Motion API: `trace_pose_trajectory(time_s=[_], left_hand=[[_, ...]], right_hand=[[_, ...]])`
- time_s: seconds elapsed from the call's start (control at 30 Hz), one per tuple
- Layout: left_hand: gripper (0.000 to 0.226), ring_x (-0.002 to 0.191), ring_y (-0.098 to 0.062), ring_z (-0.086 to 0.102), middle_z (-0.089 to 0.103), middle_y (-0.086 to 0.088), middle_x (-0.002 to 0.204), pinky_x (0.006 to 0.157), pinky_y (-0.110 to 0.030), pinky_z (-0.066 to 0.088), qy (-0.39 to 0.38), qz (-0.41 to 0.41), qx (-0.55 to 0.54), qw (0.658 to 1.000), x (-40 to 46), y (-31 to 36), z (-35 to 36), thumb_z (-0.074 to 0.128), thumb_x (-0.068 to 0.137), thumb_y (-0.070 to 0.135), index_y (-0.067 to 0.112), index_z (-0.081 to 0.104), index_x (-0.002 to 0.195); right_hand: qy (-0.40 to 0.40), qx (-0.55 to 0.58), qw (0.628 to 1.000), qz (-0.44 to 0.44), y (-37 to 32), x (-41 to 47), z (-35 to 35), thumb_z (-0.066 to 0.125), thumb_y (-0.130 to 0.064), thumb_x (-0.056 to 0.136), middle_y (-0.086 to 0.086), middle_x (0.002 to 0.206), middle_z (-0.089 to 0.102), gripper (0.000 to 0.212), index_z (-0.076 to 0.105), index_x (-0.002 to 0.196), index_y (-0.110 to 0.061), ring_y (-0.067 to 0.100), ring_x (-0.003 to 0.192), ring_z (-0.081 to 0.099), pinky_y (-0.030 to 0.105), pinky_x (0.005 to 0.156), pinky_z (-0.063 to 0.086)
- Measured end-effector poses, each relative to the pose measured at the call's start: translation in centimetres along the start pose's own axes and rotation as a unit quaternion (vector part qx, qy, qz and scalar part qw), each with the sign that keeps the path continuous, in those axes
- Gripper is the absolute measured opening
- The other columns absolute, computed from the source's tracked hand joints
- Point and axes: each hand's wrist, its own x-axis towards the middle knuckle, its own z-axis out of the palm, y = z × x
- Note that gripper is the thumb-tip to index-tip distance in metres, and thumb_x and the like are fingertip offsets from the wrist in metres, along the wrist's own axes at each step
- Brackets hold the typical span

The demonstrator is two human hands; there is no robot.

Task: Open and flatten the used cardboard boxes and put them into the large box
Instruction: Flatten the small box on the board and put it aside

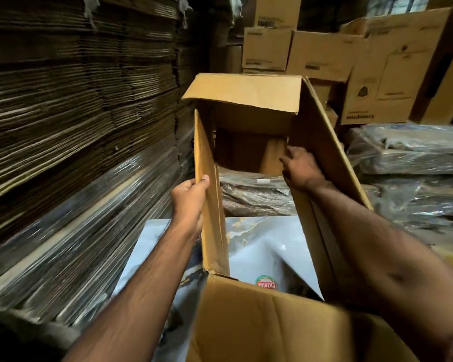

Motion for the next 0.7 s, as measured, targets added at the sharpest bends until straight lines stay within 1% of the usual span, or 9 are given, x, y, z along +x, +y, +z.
trace_pose_trajectory(time_s=[0.13, 0.23, 0.3, 0.33, 0.37, 0.43, 0.57, 0.63, 0.7], left_hand=[[0.008, 0.081, -0.025, 0.072, 0.075, -0.009, 0.084, 0.083, -0.043, 0.060, 0.031, -0.023, -0.015, 0.999, 1.1, -0.7, -0.6, 0.071, 0.089, 0.019, 0.012, 0.071, 0.085], [0.015, 0.074, -0.021, 0.067, 0.071, -0.004, 0.078, 0.072, -0.033, 0.057, 0.063, -0.030, -0.021, 0.997, 2.0, -1.0, -1.1, 0.071, 0.090, 0.020, 0.013, 0.067, 0.077], [0.019, 0.073, -0.018, 0.064, 0.066, -0.001, 0.076, 0.070, -0.030, 0.052, 0.087, -0.034, -0.030, 0.995, 2.4, -1.2, -1.4, 0.071, 0.089, 0.022, 0.014, 0.063, 0.074], [0.020, 0.074, -0.020, 0.063, 0.065, -0.001, 0.075, 0.070, -0.032, 0.051, 0.096, -0.036, -0.039, 0.994, 2.6, -1.2, -1.4, 0.071, 0.089, 0.022, 0.014, 0.062, 0.073], [0.021, 0.074, -0.021, 0.062, 0.064, -0.002, 0.073, 0.070, -0.032, 0.051, 0.103, -0.040, -0.048, 0.993, 2.8, -1.3, -1.5, 0.072, 0.088, 0.022, 0.014, 0.061, 0.072], [0.024, 0.072, -0.021, 0.059, 0.060, -0.001, 0.071, 0.069, -0.032, 0.048, 0.112, -0.041, -0.052, 0.991, 3.1, -1.1, -1.5, 0.073, 0.088, 0.024, 0.014, 0.059, 0.072], [0.017, 0.086, -0.024, 0.057, 0.056, -0.001, 0.078, 0.079, -0.033, 0.047, 0.105, -0.077, -0.088, 0.988, 4.7, -0.5, -1.6, 0.072, 0.089, 0.020, 0.007, 0.061, 0.089], [0.020, 0.088, -0.025, 0.054, 0.051, -0.003, 0.080, 0.080, -0.038, 0.047, 0.059, -0.109, -0.079, 0.989, 5.5, -0.6, -2.1, 0.067, 0.093, 0.023, 0.005, 0.059, 0.097], [0.036, 0.087, -0.025, 0.051, 0.050, -0.006, 0.090, 0.078, -0.038, 0.046, -0.006, -0.137, -0.048, 0.989, 5.9, -1.0, -2.5, 0.061, 0.097, 0.030, 0.005, 0.053, 0.122]], right_hand=[[0.140, -0.087, 0.986, 0.002, -2.3, -0.7, -2.7, 0.062, -0.013, 0.090, 0.028, 0.157, 0.022, 0.048, 0.051, 0.137, -0.007, 0.043, 0.146, 0.021, 0.051, 0.116, 0.023], [0.146, -0.129, 0.974, 0.118, -3.8, -1.4, -5.0, 0.061, -0.017, 0.089, 0.031, 0.157, 0.007, 0.073, 0.025, 0.153, -0.014, 0.044, 0.147, 0.014, 0.060, 0.113, 0.025], [0.113, -0.042, 0.973, 0.195, -4.5, -1.7, -6.3, 0.054, -0.011, 0.094, 0.029, 0.151, 0.027, 0.072, 0.016, 0.155, -0.014, 0.042, 0.137, 0.036, 0.052, 0.094, 0.043], [0.090, 0.022, 0.973, 0.209, -4.6, -1.7, -6.9, 0.049, -0.008, 0.098, 0.026, 0.140, 0.044, 0.062, 0.022, 0.153, -0.011, 0.039, 0.124, 0.050, 0.046, 0.081, 0.046], [0.062, 0.068, 0.976, 0.199, -4.6, -1.8, -7.3, 0.045, -0.006, 0.100, 0.021, 0.127, 0.057, 0.046, 0.035, 0.144, -0.007, 0.037, 0.110, 0.059, 0.043, 0.073, 0.045], [0.039, 0.116, 0.981, 0.152, -5.2, -2.5, -8.2, 0.041, -0.006, 0.101, 0.014, 0.110, 0.066, 0.024, 0.053, 0.122, -0.008, 0.033, 0.095, 0.064, 0.042, 0.071, 0.049], [0.051, 0.133, 0.988, 0.063, -8.2, -4.7, -9.6, 0.046, -0.009, 0.100, 0.011, 0.103, 0.067, 0.021, 0.058, 0.116, -0.013, 0.031, 0.091, 0.066, 0.044, 0.076, 0.054], [0.041, 0.123, 0.991, 0.036, -9.6, -5.2, -9.6, 0.053, -0.011, 0.095, 0.012, 0.104, 0.067, 0.023, 0.060, 0.117, -0.014, 0.033, 0.092, 0.067, 0.043, 0.077, 0.055], [0.022, 0.120, 0.992, 0.025, -10.3, -6.0, -9.3, 0.056, -0.013, 0.093, 0.010, 0.102, 0.069, 0.024, 0.062, 0.116, -0.017, 0.031, 0.090, 0.067, 0.039, 0.077, 0.054]])
